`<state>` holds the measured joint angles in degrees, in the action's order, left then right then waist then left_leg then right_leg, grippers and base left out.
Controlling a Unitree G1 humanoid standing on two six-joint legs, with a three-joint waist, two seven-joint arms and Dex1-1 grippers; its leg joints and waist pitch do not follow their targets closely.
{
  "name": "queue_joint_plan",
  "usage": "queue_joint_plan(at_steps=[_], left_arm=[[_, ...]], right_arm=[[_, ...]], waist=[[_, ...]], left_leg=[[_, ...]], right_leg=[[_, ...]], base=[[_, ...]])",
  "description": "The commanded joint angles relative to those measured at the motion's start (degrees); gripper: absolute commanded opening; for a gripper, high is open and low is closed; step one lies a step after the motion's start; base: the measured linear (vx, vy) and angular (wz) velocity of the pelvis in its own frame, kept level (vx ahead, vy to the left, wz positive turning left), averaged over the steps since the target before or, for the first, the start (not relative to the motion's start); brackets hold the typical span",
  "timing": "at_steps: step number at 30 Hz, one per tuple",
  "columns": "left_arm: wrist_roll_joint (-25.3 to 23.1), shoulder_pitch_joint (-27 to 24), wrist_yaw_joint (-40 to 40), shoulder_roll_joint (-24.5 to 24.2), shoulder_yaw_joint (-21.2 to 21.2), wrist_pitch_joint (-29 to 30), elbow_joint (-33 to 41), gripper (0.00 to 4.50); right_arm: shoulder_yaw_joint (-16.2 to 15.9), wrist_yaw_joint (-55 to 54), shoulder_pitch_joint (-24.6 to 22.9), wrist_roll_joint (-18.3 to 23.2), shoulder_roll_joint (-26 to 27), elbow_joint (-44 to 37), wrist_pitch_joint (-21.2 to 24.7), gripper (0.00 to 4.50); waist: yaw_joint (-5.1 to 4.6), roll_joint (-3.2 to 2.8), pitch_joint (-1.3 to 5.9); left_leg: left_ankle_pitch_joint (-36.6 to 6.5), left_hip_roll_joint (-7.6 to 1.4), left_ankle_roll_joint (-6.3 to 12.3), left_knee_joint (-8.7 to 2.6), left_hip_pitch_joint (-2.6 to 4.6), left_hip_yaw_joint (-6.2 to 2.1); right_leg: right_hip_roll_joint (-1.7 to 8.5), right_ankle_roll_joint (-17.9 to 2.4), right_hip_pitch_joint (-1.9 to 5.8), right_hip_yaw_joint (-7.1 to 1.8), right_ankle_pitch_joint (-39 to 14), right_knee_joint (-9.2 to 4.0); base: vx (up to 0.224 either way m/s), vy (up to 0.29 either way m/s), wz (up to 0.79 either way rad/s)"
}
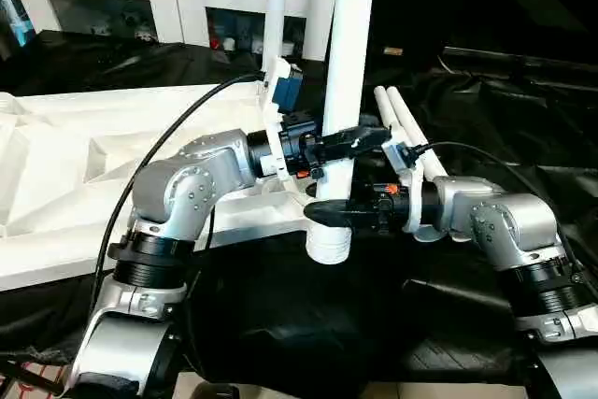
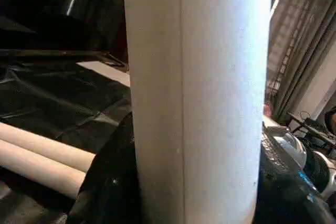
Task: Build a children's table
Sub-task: Pick table leg
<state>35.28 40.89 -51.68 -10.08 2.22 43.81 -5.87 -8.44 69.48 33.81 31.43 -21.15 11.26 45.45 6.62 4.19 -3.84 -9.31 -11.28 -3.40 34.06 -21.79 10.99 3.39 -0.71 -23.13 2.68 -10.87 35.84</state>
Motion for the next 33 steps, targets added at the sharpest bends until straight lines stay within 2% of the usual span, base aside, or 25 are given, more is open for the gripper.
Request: queue_joint_plan(at_steps=[1,5,7,13,15,16,17,19,21,22,23,24,26,28,31,32,33], left_arm=[[0.6,0.2,-0.3,0.1,0.7,0.2,1.4,1.90],[0.6,0.4,0.0,0.1,0.6,0.0,1.2,1.90],[0.3,0.7,0.4,0.2,0.4,-0.4,0.7,1.90],[-1.9,1.2,2.3,0.4,0.8,-1.7,-0.3,1.90],[-2.5,1.4,3.9,0.9,0.4,-2.3,-0.9,2.60],[-2.5,1.4,3.9,0.9,0.3,-2.3,-0.9,2.60],[-1.0,1.8,6.1,2.4,-1.8,-1.6,-1.3,2.60],[0.0,1.9,7.9,3.9,-3.7,-2.8,-1.0,2.73],[-0.9,1.7,11.5,6.7,-5.8,-8.9,-1.1,3.06],[-0.8,1.5,13.1,8.6,-7.3,-12.5,-1.0,3.06],[0.0,1.1,15.8,10.7,-9.3,-14.5,-0.6,3.07],[0.5,0.8,18.0,12.0,-10.4,-15.1,0.0,3.07],[0.0,0.5,19.2,12.3,-10.4,-15.2,0.4,3.07],[1.0,-0.6,19.9,13.7,-11.3,-14.9,1.8,3.07],[-1.9,-3.0,20.0,11.8,-9.9,-16.4,3.6,3.07],[-4.5,-3.6,20.7,10.5,-9.1,-17.5,3.6,3.07],[-6.2,-4.2,21.3,9.6,-8.6,-18.3,3.8,3.07]], right_arm=[[-0.5,0.5,0.6,-0.3,-0.7,-1.3,-0.3,2.32],[-0.7,0.6,0.5,-0.3,-0.8,-1.4,-0.4,2.24],[-1.0,0.6,0.4,-0.5,-0.8,-1.3,-0.6,1.99],[-1.1,0.2,0.3,-0.7,-0.5,-1.0,-1.0,1.93],[-1.1,-0.2,0.1,-0.8,-0.2,-1.0,-1.4,1.91],[-1.1,-0.2,0.1,-0.8,-0.2,-1.0,-1.4,1.91],[-0.4,-1.3,-0.2,-0.7,0.4,-1.1,-2.2,1.91],[0.7,-2.6,-0.6,-0.5,1.3,-1.1,-3.1,1.90],[3.0,-5.5,-0.8,-0.1,3.1,-0.4,-4.3,1.87],[4.2,-7.0,-1.1,0.2,4.1,-0.2,-4.8,1.87],[5.7,-9.3,-1.3,0.5,5.4,0.0,-5.5,1.87],[6.6,-11.2,-1.5,0.6,6.4,0.0,-6.3,1.87],[7.0,-12.1,-1.8,0.5,6.9,-0.1,-7.0,1.87],[8.5,-16.5,-2.4,-0.5,8.7,-0.3,-9.6,1.87],[10.6,-23.5,-3.3,-3.5,10.4,0.0,-13.3,1.87],[11.3,-26.2,-3.6,-4.9,10.6,0.4,-14.4,1.87],[11.7,-27.9,-3.9,-5.8,10.8,0.4,-15.1,1.87]], waist=[[0.18,0.44,4.37],[0.16,0.43,4.38],[0.19,0.36,4.38],[0.20,0.41,4.37],[0.22,0.18,4.40],[0.19,0.23,4.38],[0.20,0.01,4.42],[0.22,0.19,4.46],[0.24,0.29,4.42],[0.24,0.40,4.42],[0.30,0.05,4.50],[0.20,0.22,4.49],[0.19,0.17,4.54],[0.20,-0.51,4.43],[0.09,-0.80,4.52],[-0.08,-0.67,4.41],[-0.13,-1.09,4.50]], left_leg=[[-7.0,-1.93,0.06,-3.28,1.06,-0.75],[-6.9,-1.94,0.05,-3.27,1.05,-0.77],[-7.1,-1.93,-0.02,-3.25,1.07,-0.77],[-7.4,-1.92,-0.10,-3.22,1.08,-0.75],[-7.3,-1.92,-0.21,-3.22,1.07,-0.81],[-7.4,-1.92,-0.22,-3.24,1.07,-0.80],[-7.6,-1.96,-0.42,-3.21,1.06,-0.83],[-7.6,-1.93,-0.41,-3.15,1.01,-0.85],[-7.7,-1.94,-0.29,-3.16,0.92,-0.85],[-8.0,-1.97,-0.19,-3.15,0.87,-0.87],[-7.8,-2.11,-0.30,-3.13,0.83,-0.95],[-7.9,-2.11,-0.32,-3.13,0.82,-0.93],[-8.3,-2.10,-0.33,-3.19,0.97,-0.99],[-8.6,-2.06,-0.56,-3.27,1.06,-0.93],[-8.9,-2.13,-1.60,-3.44,1.15,-1.12],[-9.0,-2.08,-1.74,-3.51,1.13,-1.03],[-9.4,-2.01,-2.29,-3.59,1.30,-1.12]], right_leg=[[4.51,-10.0,3.08,-2.38,-9.8,-4.08],[4.47,-10.1,3.06,-2.35,-9.4,-3.97],[4.48,-10.1,3.05,-2.36,-9.5,-4.02],[4.45,-10.0,3.03,-2.39,-9.8,-4.03],[4.47,-10.0,3.05,-2.36,-9.6,-4.03],[4.41,-10.0,3.03,-2.36,-9.6,-4.04],[4.44,-10.2,3.05,-2.36,-9.3,-3.92],[4.54,-10.6,3.14,-2.29,-8.7,-4.04],[4.55,-10.6,3.13,-2.32,-8.7,-4.09],[4.68,-10.6,3.19,-2.31,-9.0,-4.25],[4.74,-11.0,3.20,-2.35,-8.1,-4.10],[4.71,-11.2,3.18,-2.30,-7.8,-4.15],[4.57,-11.1,3.15,-2.19,-7.7,-4.02],[4.54,-10.3,2.98,-2.31,-8.3,-4.17],[4.43,-9.8,2.87,-2.19,-7.9,-4.11],[4.31,-9.7,2.84,-2.20,-8.0,-4.16],[4.18,-8.4,2.84,-2.22,-8.5,-4.15]], base=[[0.000,0.000,0.00],[0.000,0.000,0.00],[0.000,0.000,0.00],[0.000,0.000,0.00],[0.000,0.000,0.00],[0.000,0.000,0.00],[0.000,0.000,0.00],[0.000,0.000,0.00],[0.000,0.000,0.00],[0.000,0.000,0.00],[0.000,0.000,0.00],[0.000,0.000,0.00],[0.000,0.000,0.00],[0.000,0.000,0.00],[0.000,0.000,0.00],[0.000,0.000,0.00],[0.000,0.000,0.00]])
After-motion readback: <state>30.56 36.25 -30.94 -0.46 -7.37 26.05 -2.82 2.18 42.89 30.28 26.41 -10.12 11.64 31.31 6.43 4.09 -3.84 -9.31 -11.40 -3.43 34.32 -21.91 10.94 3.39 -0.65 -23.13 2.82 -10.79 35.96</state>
